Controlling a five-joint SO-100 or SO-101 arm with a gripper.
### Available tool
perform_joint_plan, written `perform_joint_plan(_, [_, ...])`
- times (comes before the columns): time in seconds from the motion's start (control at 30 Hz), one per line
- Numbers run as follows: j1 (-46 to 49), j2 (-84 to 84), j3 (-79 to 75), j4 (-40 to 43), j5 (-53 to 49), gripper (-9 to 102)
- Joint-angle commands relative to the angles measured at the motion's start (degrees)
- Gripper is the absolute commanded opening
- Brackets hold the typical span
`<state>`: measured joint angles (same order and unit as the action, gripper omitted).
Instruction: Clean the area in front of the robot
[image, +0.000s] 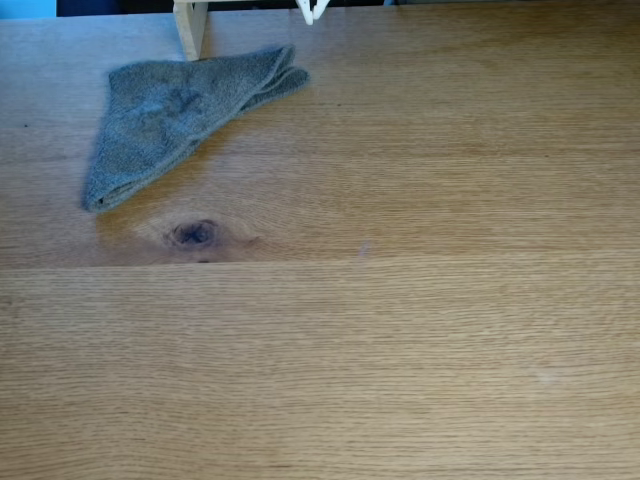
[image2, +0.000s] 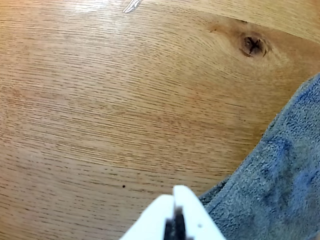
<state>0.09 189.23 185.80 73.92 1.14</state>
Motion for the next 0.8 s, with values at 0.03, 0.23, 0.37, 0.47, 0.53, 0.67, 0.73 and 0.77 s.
perform_joint_plan(0.03, [7.4,0.2,6.0,-1.2,2.5,0])
perform_joint_plan(0.23, [7.4,0.2,6.0,-2.1,2.6,0])
perform_joint_plan(0.37, [7.4,0.2,6.0,-2.2,2.6,0])
perform_joint_plan(0.47, [7.5,0.2,6.0,-3.4,3.1,0])
perform_joint_plan(0.53, [7.5,0.1,5.9,-8.0,2.6,0])
perform_joint_plan(0.67, [7.2,0.1,5.1,-16.0,2.1,0])
perform_joint_plan(0.73, [7.4,0.1,5.0,-20.4,1.3,0])
perform_joint_plan(0.77, [7.6,0.1,5.0,-22.1,1.0,0])
